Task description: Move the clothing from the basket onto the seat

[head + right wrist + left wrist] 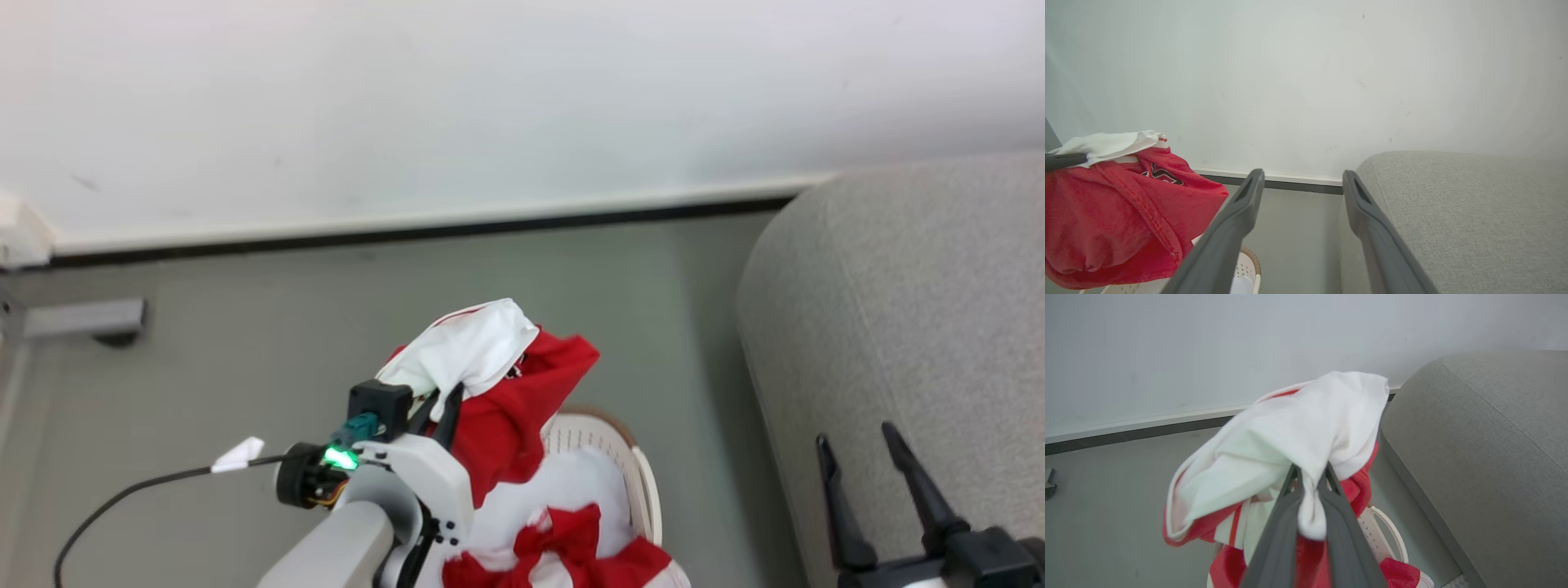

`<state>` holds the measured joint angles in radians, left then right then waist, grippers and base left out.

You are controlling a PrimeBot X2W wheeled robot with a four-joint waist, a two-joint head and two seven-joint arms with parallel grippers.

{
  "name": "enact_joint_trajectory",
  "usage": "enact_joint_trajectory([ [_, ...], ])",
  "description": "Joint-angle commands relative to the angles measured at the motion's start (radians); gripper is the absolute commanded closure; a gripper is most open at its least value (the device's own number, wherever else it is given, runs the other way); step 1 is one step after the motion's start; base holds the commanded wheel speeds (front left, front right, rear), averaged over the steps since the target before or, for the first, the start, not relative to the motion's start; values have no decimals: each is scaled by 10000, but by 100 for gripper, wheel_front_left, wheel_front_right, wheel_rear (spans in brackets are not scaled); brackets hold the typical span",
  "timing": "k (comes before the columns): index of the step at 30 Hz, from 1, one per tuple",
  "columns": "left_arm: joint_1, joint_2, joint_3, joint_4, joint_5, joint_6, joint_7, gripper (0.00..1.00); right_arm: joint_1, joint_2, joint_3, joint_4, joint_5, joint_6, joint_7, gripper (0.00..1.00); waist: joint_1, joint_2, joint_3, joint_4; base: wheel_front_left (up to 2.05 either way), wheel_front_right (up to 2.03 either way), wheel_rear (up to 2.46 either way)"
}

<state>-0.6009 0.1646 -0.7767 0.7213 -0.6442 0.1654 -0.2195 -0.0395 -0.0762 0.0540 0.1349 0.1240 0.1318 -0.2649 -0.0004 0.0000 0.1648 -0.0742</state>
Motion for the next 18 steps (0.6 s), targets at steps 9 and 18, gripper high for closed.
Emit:
enact_joint_trajectory([
  [9, 1110, 1298, 294, -2634, -250, 823, 716, 100, 1016, 79, 174, 58, -185, -23, 7, 0, 4, 0, -1633, -28, 0, 0, 0],
  [18, 1578, 2293, 483, -4811, -239, 1501, 1440, 100, 1348, 166, 208, 4, -287, -21, 8, 0, 4, 0, -1994, -68, 0, 0, 0],
])
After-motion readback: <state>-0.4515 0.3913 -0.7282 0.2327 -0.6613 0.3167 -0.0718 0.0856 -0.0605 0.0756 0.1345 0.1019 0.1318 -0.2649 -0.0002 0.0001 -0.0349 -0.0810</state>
